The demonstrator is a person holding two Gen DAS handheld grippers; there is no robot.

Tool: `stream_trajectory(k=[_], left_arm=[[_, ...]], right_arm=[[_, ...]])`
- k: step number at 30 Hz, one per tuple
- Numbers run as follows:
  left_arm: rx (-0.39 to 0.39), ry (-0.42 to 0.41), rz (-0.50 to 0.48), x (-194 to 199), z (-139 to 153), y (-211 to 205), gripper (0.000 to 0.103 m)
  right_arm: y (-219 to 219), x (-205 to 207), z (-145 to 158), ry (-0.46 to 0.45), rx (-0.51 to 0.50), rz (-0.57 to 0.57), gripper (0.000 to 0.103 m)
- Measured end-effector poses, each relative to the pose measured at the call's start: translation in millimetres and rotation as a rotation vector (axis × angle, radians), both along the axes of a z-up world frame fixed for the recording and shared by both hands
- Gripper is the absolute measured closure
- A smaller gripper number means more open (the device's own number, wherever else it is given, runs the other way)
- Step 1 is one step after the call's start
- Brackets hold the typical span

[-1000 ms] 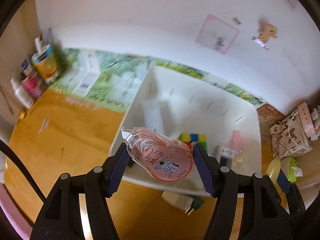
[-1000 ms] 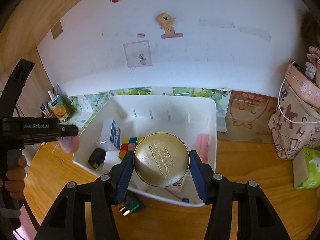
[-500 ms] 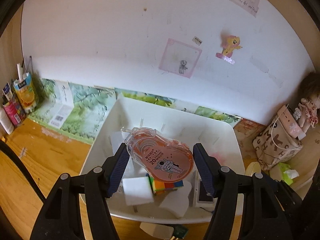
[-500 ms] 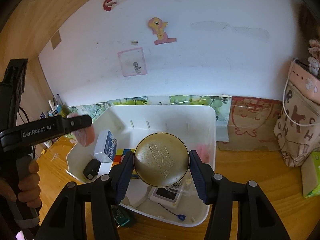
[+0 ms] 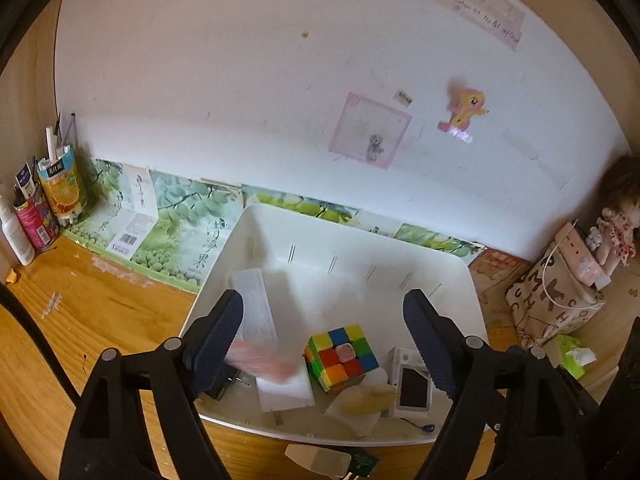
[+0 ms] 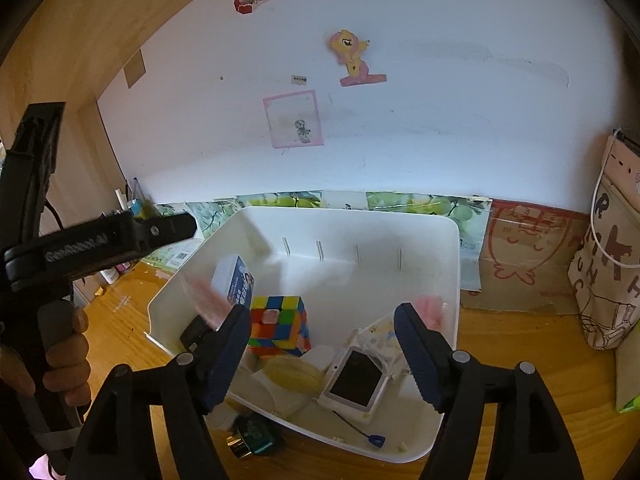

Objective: Organize rigid objects
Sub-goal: 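Carry the tape roller and compact over the bin and open both grippers, then withdraw both tools and move toward the green charger plug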

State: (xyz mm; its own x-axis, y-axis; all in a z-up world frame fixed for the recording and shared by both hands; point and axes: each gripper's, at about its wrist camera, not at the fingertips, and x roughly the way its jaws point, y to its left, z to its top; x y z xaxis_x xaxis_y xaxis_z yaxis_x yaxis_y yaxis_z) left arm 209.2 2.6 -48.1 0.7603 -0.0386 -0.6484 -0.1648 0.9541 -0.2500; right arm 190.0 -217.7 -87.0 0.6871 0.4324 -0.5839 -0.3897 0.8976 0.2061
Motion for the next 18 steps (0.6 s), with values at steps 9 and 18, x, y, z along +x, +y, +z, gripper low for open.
stream_trajectory(k=[9,18], left_arm=[[-0.018,-0.069,0.011,-22,20,5,0.018],[-0.015,-0.157,0.024,-61,45,12,0.018]], right_arm=[[-4,-16,17,-0.041,0.012,-0.004,0.023],[2,-42,41,-0.091,0.018,0.021,0.022]])
